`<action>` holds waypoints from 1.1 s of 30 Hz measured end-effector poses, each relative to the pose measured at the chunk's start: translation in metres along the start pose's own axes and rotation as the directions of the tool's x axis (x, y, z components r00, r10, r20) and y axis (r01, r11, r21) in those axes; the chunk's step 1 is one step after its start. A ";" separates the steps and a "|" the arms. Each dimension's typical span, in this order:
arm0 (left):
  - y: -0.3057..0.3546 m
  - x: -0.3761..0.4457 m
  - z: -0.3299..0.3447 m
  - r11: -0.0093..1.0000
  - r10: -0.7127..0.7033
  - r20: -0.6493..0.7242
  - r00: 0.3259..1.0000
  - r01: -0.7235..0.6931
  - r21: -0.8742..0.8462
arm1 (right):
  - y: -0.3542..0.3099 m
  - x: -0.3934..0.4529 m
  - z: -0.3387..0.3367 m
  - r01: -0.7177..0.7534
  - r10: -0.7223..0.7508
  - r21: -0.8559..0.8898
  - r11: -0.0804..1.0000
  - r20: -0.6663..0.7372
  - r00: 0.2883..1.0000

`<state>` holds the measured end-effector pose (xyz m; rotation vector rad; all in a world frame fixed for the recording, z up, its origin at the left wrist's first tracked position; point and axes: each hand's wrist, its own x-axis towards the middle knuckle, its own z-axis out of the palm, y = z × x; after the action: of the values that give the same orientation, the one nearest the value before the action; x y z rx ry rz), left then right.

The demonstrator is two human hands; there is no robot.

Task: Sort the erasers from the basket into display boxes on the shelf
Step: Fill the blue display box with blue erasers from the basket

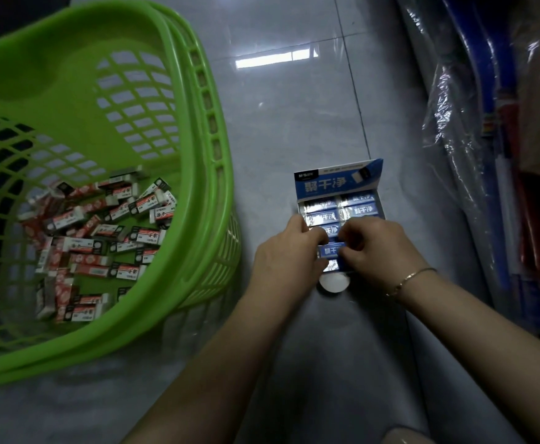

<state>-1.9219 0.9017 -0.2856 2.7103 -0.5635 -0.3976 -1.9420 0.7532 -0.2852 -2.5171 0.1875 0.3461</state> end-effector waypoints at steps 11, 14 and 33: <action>0.001 -0.001 0.009 0.999 0.020 -0.097 0.995 -0.024 -0.033 | 0.012 -0.002 -0.010 0.115 -0.131 -0.375 0.920 -0.017 0.991; 0.005 0.001 0.006 0.955 -0.139 -0.057 0.989 0.119 -0.270 | 0.011 -0.001 -0.013 0.061 -0.069 -0.211 0.976 -0.031 0.997; 0.026 -0.012 -0.015 0.188 -0.193 0.265 0.945 0.300 -0.935 | -0.017 -0.018 -0.047 -0.369 0.394 0.883 0.291 0.241 0.887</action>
<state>-1.9359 0.8884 -0.2592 1.4634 0.1772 -0.6695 -1.9458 0.7417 -0.2334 -1.2910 0.7850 0.2758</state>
